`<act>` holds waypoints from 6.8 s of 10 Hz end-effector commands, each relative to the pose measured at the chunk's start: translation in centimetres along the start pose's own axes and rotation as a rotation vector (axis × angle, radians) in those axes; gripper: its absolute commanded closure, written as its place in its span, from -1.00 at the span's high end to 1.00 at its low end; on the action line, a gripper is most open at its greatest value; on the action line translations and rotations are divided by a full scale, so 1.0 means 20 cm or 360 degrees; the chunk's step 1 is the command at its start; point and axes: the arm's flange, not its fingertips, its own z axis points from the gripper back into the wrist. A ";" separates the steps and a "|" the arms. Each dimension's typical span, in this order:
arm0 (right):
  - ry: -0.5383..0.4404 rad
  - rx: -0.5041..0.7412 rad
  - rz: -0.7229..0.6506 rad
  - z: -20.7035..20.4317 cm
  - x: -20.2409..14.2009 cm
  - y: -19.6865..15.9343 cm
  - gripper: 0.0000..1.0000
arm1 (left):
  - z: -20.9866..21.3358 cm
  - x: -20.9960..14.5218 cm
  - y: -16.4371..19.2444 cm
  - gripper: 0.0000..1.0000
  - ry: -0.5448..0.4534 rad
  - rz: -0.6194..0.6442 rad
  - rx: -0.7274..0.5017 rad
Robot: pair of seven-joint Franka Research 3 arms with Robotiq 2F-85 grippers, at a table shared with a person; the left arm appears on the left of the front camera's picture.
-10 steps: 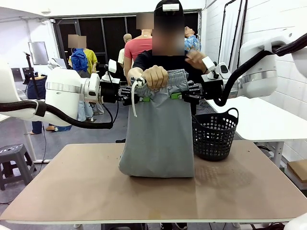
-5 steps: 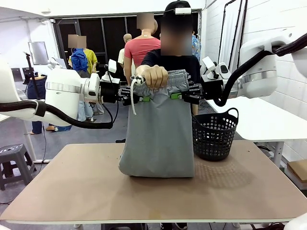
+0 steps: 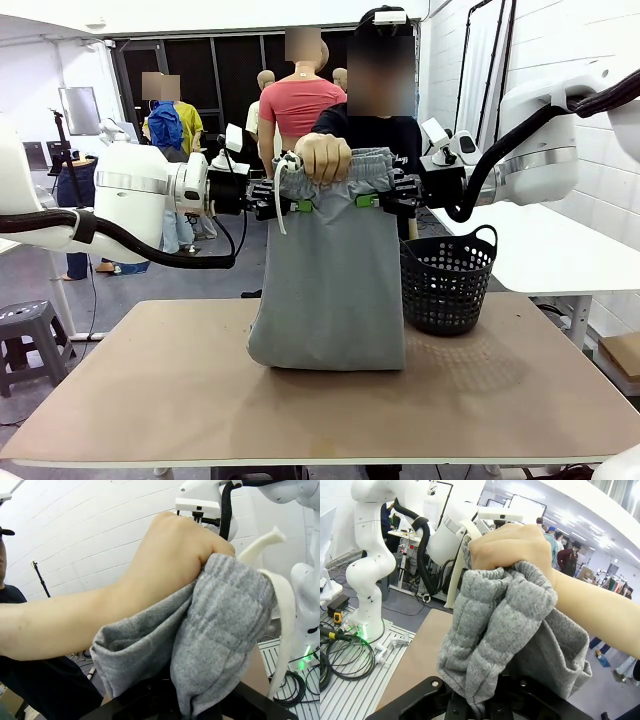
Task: Fold the training pants.
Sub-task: Release the ends of the Training pants and then grab the overlapped ends.
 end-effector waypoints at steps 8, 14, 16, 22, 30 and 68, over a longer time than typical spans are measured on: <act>-0.0037 -0.0011 0.0015 -0.01 0.00 0.03 -1.00 | 0.00 0.02 0.00 -1.00 0.0001 0.0010 0.0014; 0.0006 -0.0022 -0.0003 0.01 -0.01 -0.02 -1.00 | 0.00 0.00 0.00 -1.00 0.0000 0.0000 0.0000; 0.0020 -0.0041 -0.0019 0.01 -0.01 -0.02 -0.42 | 0.03 0.00 0.01 -0.56 -0.0006 -0.0029 0.0049; 0.0015 -0.0050 -0.0096 0.00 -0.02 -0.04 1.00 | 0.05 -0.01 0.02 1.00 -0.0032 0.0014 0.0089; 0.0004 -0.0068 -0.0181 -0.01 -0.02 -0.04 1.00 | 0.12 -0.02 -0.08 1.00 -0.0015 0.0075 0.0138; 0.0085 -0.0004 -0.0378 0.11 -0.12 0.24 1.00 | 0.12 -0.23 -0.13 1.00 0.0016 0.0170 0.0040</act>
